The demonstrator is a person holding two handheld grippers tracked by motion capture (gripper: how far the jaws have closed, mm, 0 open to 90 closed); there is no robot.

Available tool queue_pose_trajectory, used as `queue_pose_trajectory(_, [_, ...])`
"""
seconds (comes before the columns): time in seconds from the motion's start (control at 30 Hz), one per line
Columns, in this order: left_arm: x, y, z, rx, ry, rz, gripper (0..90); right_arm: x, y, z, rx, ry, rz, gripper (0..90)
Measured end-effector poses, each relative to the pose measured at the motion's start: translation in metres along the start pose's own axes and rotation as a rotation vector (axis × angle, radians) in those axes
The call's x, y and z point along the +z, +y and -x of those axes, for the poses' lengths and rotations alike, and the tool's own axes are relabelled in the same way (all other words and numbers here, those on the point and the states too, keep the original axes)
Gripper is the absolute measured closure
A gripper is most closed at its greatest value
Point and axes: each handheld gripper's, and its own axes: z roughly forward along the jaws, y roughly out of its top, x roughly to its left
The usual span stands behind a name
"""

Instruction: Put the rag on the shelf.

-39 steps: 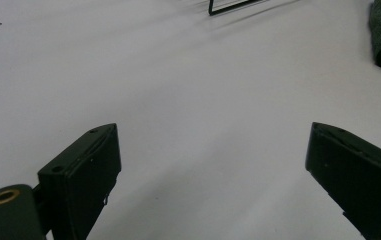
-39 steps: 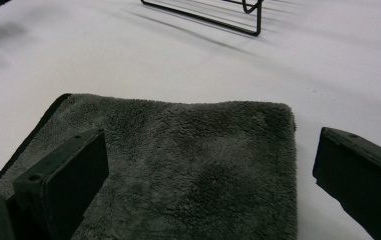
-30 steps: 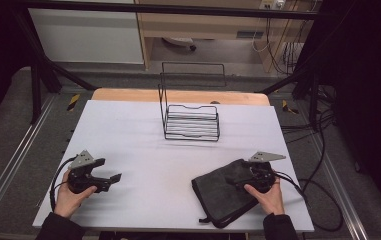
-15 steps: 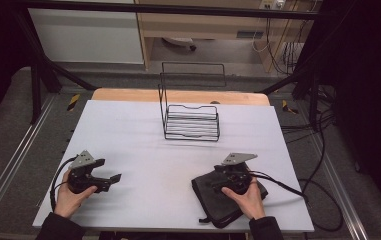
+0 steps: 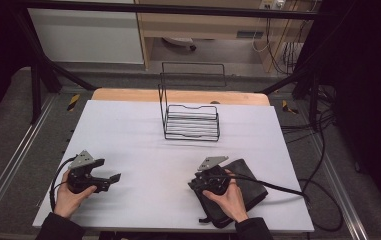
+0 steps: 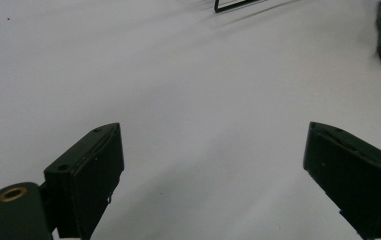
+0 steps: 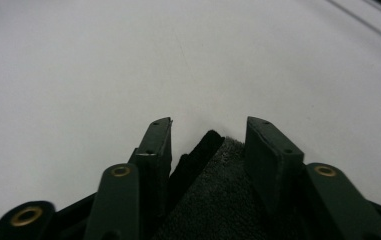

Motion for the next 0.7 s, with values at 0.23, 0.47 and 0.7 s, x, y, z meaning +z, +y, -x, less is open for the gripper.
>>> queue_pose_trajectory(0.23, [0.0005, 0.0000, -0.0001, 0.003, 0.000, -0.006, 9.8, 0.0031, -0.0014, 0.0014, -0.039, -0.017, -0.022, 72.0])
queue_pose_trajectory(0.47, [0.0006, -0.0001, -0.0004, 0.002, 0.003, -0.009, 9.9, 0.0013, -0.0002, 0.0021, -0.040, -0.024, -0.010, 81.6])
queue_pose_trajectory(0.7, [0.0015, -0.0002, -0.0005, -0.002, 0.006, -0.009, 10.2, -0.0035, 0.0064, -0.0009, -0.060, -0.028, 0.033, 82.8])
